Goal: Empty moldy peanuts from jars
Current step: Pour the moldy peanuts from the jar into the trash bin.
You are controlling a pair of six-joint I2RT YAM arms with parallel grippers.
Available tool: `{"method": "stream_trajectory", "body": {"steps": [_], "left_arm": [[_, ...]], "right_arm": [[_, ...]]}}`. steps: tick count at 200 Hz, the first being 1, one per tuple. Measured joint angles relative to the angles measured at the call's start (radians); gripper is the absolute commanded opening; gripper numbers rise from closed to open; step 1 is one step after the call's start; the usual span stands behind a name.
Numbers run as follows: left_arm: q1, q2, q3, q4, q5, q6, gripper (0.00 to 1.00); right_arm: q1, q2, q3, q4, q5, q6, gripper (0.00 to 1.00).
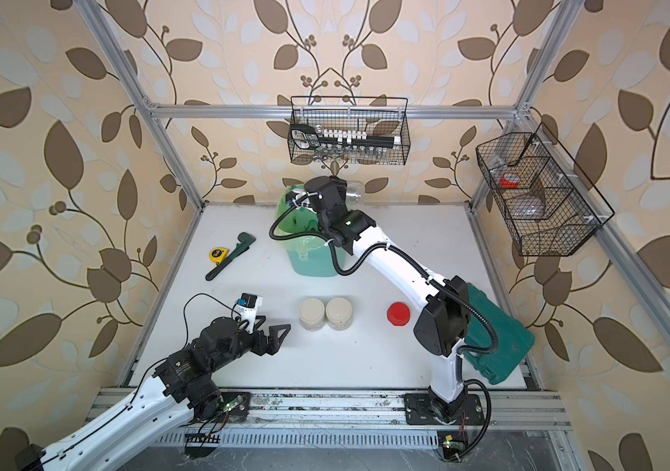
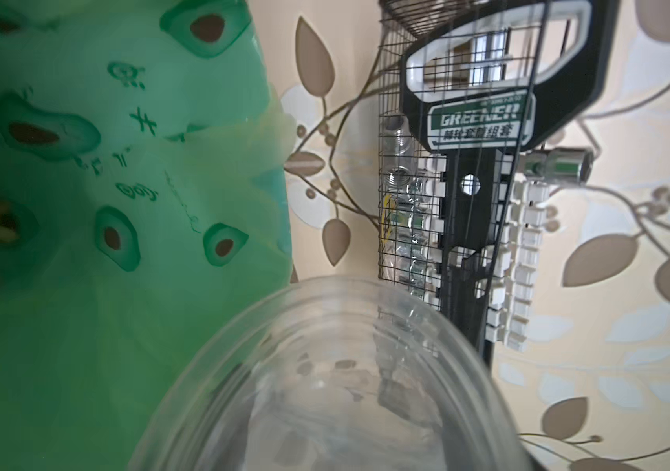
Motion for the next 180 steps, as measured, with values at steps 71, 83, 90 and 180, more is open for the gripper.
{"method": "stream_trajectory", "body": {"steps": [71, 83, 90, 180], "left_arm": [[0.000, 0.000, 0.000, 0.000, 0.000, 0.000, 0.99], [0.000, 0.000, 0.000, 0.000, 0.000, 0.000, 0.99], [0.000, 0.000, 0.000, 0.000, 0.000, 0.000, 0.99], [0.000, 0.000, 0.000, 0.000, 0.000, 0.000, 0.99]], "right_arm": [[0.021, 0.014, -0.084, 0.202, 0.107, -0.503, 0.00], [0.022, 0.017, -0.085, 0.226, 0.111, -0.555, 0.00], [0.022, 0.018, -0.085, 0.238, 0.113, -0.581, 0.00], [0.023, 0.026, -0.053, 0.241, 0.110, -0.633, 0.00]]}}
